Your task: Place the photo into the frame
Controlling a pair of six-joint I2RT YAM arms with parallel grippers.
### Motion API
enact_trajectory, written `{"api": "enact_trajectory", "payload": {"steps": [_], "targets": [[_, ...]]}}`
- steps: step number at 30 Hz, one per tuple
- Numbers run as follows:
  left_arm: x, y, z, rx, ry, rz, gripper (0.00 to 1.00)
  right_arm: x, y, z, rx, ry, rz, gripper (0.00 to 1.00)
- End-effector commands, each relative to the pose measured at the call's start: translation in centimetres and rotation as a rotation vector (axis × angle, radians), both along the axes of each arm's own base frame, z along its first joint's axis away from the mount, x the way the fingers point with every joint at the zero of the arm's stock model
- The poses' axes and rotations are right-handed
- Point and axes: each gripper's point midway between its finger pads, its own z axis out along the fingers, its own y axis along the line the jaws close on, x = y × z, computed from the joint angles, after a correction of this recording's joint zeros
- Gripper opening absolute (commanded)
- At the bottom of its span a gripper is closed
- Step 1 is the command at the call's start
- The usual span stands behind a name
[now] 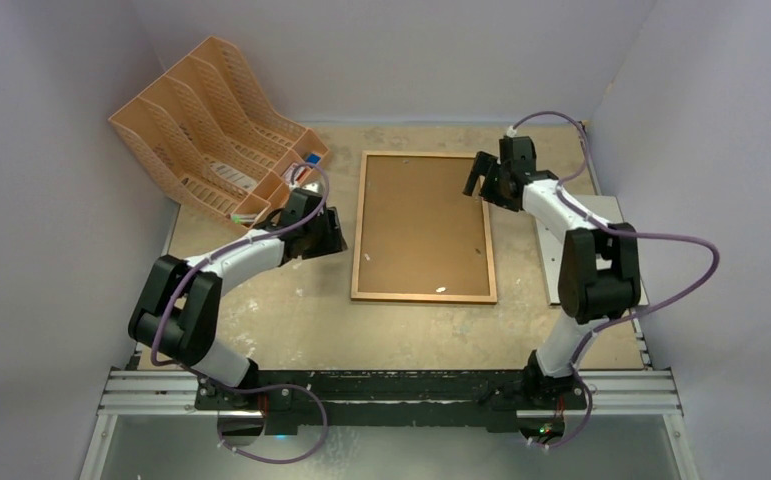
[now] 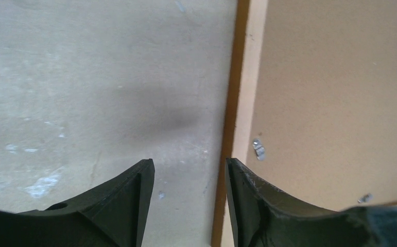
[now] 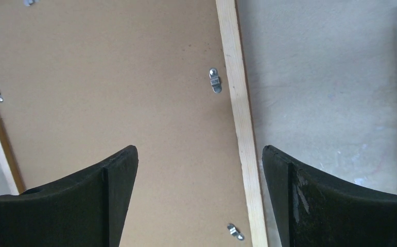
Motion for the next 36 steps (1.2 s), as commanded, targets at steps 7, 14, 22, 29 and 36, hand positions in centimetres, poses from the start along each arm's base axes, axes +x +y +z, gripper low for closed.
{"api": "enact_trajectory", "payload": {"steps": [7, 14, 22, 29, 36], "targets": [[0.6, -4.3, 1.1, -0.183, -0.017, -0.152, 0.57, -1.9, -0.3, 1.2, 0.067, -0.097, -0.092, 0.95], [1.0, -4.9, -0.4, -0.187, 0.005, -0.172, 0.55, -3.6, 0.5, -1.0, 0.117, -0.053, -0.074, 0.93], [4.6, -5.3, 0.8, -0.163, -0.115, -0.167, 0.54, -6.3, 0.8, -4.1, 0.126, 0.013, -0.050, 0.92], [4.5, -5.8, -1.0, -0.174, -0.062, -0.171, 0.37, -5.6, 2.6, -2.9, 0.192, -0.047, 0.047, 0.84], [2.7, -5.3, -1.6, -0.169, -0.022, -0.177, 0.19, -6.9, 5.0, -2.7, 0.281, -0.049, 0.160, 0.81]]}}
